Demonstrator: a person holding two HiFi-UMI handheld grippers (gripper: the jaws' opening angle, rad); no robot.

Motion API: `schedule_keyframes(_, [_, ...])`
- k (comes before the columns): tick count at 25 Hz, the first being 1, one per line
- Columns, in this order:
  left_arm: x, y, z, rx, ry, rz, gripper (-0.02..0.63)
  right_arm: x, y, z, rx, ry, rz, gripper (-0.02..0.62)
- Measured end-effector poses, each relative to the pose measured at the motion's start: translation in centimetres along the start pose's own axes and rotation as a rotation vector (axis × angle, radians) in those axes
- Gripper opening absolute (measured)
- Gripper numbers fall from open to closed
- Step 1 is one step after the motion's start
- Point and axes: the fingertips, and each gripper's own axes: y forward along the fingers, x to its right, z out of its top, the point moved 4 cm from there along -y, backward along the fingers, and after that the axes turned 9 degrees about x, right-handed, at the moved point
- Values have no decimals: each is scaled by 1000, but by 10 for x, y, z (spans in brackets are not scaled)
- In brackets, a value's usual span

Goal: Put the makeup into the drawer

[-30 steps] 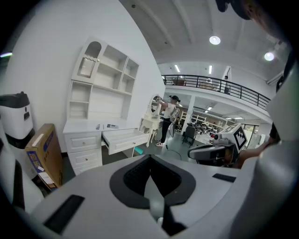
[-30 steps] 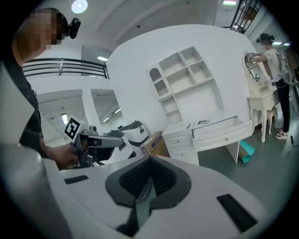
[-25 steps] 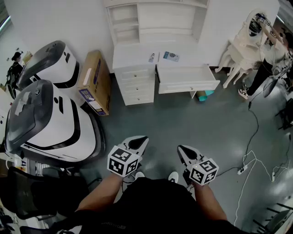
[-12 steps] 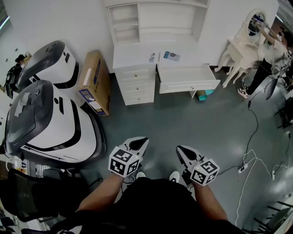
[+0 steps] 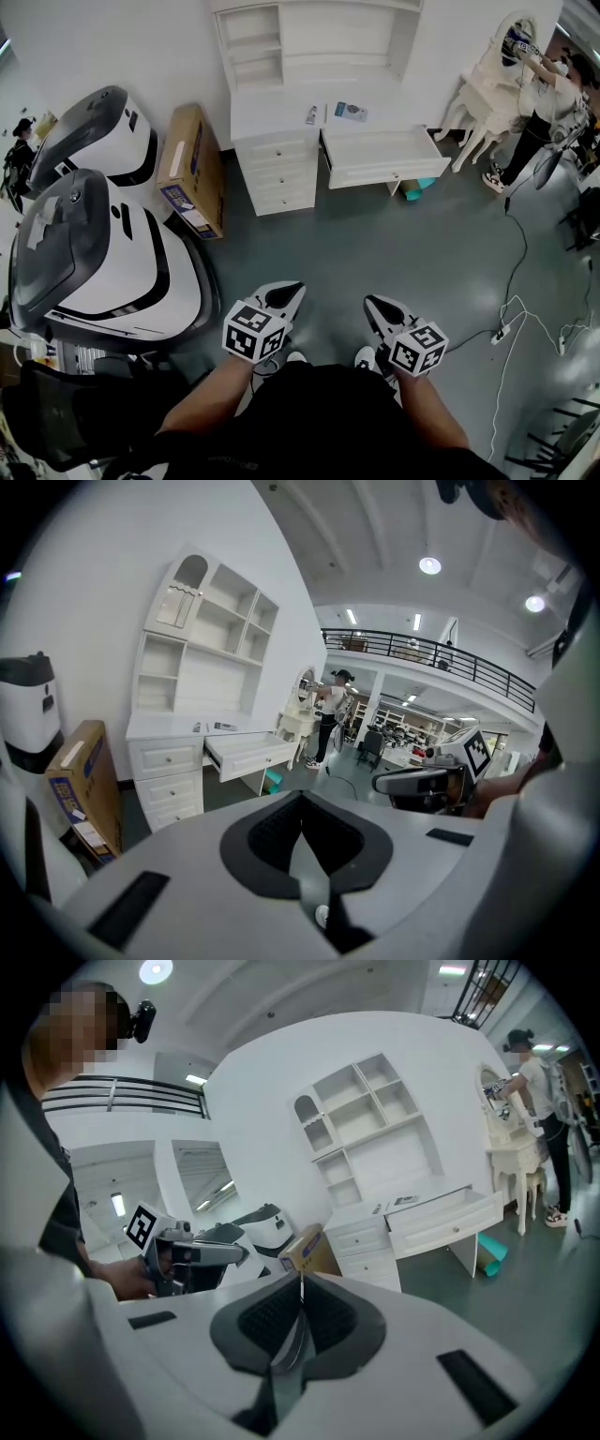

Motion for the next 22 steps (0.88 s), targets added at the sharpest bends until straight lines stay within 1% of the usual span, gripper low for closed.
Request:
schedule_keyframes(3, [-10,-9,-3,0,4,-4,6,-4,5,-5,7,42,-29,29])
schedule_keyframes(11, [-35,-34,-13,-15,-1,1,7,-25,15,-12,16,31,-66,29])
schedule_keyframes(17, [-43,-42,-14,-5,-4,12,6,-25,25,-13,15,41,-74,29])
schedule_keyframes(22, [-54,-45,-15,-7,-15,38,6,-26,40,-9,11,33,-54,29])
